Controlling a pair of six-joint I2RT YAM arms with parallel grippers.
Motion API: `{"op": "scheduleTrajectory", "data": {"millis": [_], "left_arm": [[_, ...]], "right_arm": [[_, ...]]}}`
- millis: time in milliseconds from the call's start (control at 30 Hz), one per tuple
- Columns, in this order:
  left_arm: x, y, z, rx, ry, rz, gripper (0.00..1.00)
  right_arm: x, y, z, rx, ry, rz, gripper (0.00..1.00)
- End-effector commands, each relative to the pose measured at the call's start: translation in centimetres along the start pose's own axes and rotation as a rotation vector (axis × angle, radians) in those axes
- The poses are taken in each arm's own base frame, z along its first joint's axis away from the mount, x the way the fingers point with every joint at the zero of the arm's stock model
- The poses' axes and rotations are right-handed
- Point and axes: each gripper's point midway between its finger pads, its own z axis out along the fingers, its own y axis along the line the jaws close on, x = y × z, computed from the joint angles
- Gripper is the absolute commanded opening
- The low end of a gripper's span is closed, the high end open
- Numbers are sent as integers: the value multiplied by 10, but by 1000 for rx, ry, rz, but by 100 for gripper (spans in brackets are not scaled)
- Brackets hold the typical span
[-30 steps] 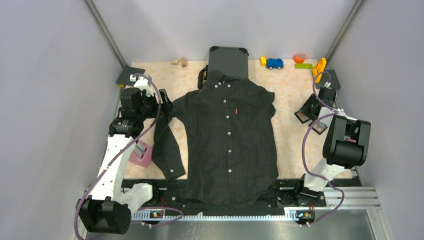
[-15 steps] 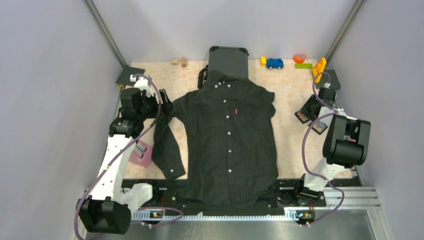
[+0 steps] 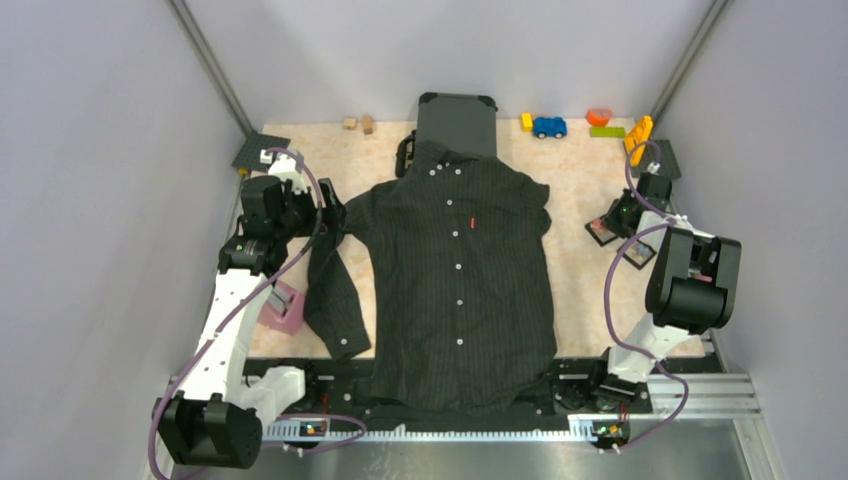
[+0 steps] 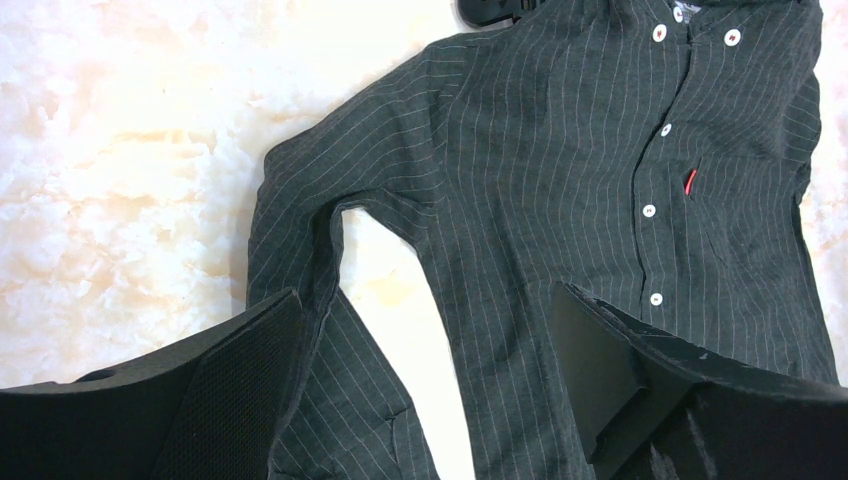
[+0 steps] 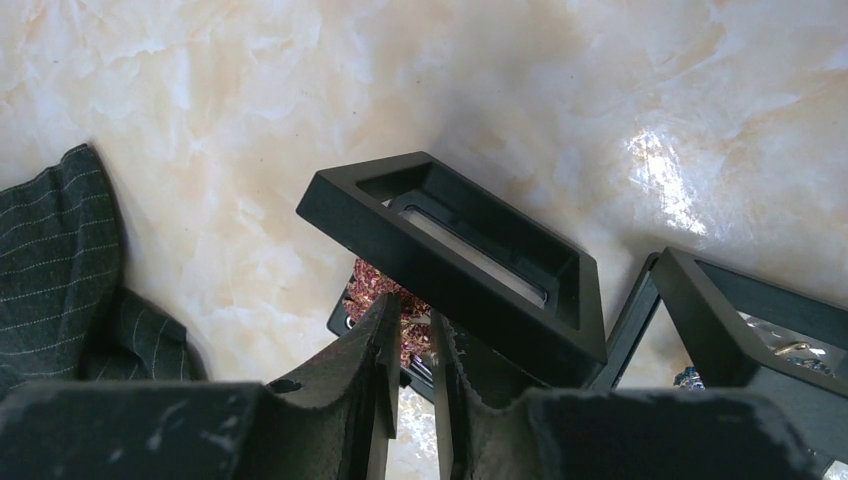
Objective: Pin the brooch onto the clothing
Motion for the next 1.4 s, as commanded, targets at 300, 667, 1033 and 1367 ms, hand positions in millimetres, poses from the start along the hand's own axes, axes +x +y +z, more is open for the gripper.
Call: {"op": "scheduleTrajectory", "data": {"millis": [300,667,1033,1367], "left_arm": [[-11,-5,-5,21,-58,17,98],[-11,-5,-5,22,-57,16,98],[-10,-25,-8,125,-55,35,97],[10,-101,-12,427,-22,-55,97]], "right_arm": [[-31,30,-18,-127,-80,-37,0],[-45,45,-52,-187,-129,-57,0],[-28,57,-71,-268,-90,-78,0],[24,137,-129,-480,-28,-195,0]]}}
